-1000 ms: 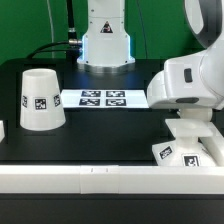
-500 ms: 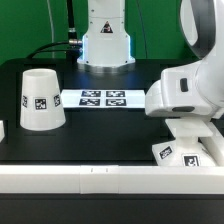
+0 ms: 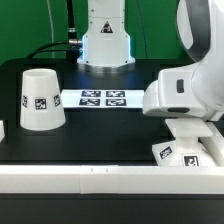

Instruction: Assemble lamp

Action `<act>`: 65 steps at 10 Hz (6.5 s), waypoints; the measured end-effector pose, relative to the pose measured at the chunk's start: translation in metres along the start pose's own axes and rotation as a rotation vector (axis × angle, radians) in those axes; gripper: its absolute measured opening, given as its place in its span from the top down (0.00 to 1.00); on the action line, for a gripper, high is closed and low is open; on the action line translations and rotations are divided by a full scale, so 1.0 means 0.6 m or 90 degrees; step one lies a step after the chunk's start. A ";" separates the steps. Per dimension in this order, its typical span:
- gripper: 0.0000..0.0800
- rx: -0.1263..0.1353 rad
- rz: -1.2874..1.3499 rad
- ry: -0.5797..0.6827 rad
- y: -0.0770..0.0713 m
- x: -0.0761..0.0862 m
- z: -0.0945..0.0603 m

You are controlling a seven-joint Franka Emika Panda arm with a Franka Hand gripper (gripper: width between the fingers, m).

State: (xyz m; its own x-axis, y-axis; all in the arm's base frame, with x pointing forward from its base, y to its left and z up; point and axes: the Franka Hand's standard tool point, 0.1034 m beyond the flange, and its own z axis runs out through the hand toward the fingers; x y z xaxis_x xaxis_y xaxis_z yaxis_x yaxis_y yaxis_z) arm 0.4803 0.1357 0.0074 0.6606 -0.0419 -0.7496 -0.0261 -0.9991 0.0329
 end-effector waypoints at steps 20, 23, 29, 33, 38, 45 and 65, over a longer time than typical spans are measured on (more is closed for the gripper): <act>0.28 0.016 -0.146 0.521 0.078 -0.048 -0.304; 0.28 0.013 -0.140 0.646 0.083 -0.038 -0.313; 0.28 -0.003 -0.145 0.878 0.091 -0.028 -0.351; 0.28 -0.004 -0.151 0.862 0.081 -0.018 -0.332; 0.28 -0.005 -0.160 0.845 0.067 -0.003 -0.307; 0.28 -0.007 -0.160 0.857 0.066 0.013 -0.290; 0.13 -0.011 -0.187 0.585 0.088 -0.037 -0.314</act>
Offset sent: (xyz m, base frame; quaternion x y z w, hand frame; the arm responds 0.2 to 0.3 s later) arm 0.0169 -0.0214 0.0428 -0.0168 0.0209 -0.0957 0.9950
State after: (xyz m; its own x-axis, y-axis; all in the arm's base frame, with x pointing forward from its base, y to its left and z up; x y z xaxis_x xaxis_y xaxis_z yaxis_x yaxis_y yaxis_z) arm 0.6055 0.0842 0.1501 0.9688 0.2344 0.0807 0.2394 -0.9692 -0.0584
